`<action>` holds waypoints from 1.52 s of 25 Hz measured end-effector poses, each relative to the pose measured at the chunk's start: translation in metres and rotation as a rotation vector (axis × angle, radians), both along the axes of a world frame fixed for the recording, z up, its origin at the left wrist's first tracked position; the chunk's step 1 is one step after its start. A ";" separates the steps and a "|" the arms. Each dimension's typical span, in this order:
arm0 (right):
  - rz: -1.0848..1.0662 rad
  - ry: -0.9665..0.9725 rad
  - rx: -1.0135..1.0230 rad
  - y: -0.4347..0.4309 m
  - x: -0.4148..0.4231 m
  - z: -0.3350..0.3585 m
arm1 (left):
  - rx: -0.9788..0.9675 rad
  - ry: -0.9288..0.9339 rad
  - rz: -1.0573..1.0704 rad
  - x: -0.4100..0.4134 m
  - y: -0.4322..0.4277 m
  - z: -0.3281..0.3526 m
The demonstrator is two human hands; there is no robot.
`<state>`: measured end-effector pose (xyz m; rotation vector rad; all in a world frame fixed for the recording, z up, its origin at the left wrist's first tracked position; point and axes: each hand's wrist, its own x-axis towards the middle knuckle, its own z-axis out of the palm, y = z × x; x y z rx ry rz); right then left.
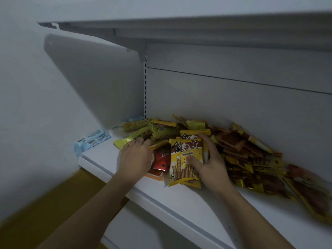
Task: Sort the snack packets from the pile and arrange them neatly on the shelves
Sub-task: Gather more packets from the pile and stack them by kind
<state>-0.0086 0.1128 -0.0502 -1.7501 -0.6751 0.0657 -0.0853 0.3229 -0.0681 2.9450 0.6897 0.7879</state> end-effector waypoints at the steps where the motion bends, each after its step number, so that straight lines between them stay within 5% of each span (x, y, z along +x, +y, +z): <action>1: -0.006 -0.005 0.005 -0.001 0.000 0.000 | -0.009 -0.089 -0.027 -0.004 -0.005 0.004; 6: -0.079 -0.018 0.007 -0.006 -0.004 0.004 | -0.079 -0.487 -0.185 -0.025 -0.040 0.014; 16: -0.092 -0.038 -0.001 -0.014 -0.007 -0.002 | -0.441 -0.155 -0.587 -0.036 -0.088 -0.020; 21: -0.064 -0.127 -0.088 -0.020 -0.008 0.000 | -0.443 -0.280 -0.636 -0.033 -0.081 -0.017; 24: -0.080 -0.162 -0.002 -0.035 -0.019 0.006 | -0.690 -0.419 -0.523 -0.026 -0.091 -0.011; 29: -0.133 -0.096 0.195 -0.092 -0.048 -0.004 | -1.216 -0.101 -0.713 -0.005 -0.135 0.002; 32: -0.215 -0.123 0.224 -0.140 -0.058 -0.005 | -1.223 0.076 -0.813 0.007 -0.178 0.004; 38: -0.339 -0.096 0.185 -0.202 -0.066 -0.015 | -1.216 0.131 -0.935 0.033 -0.242 -0.004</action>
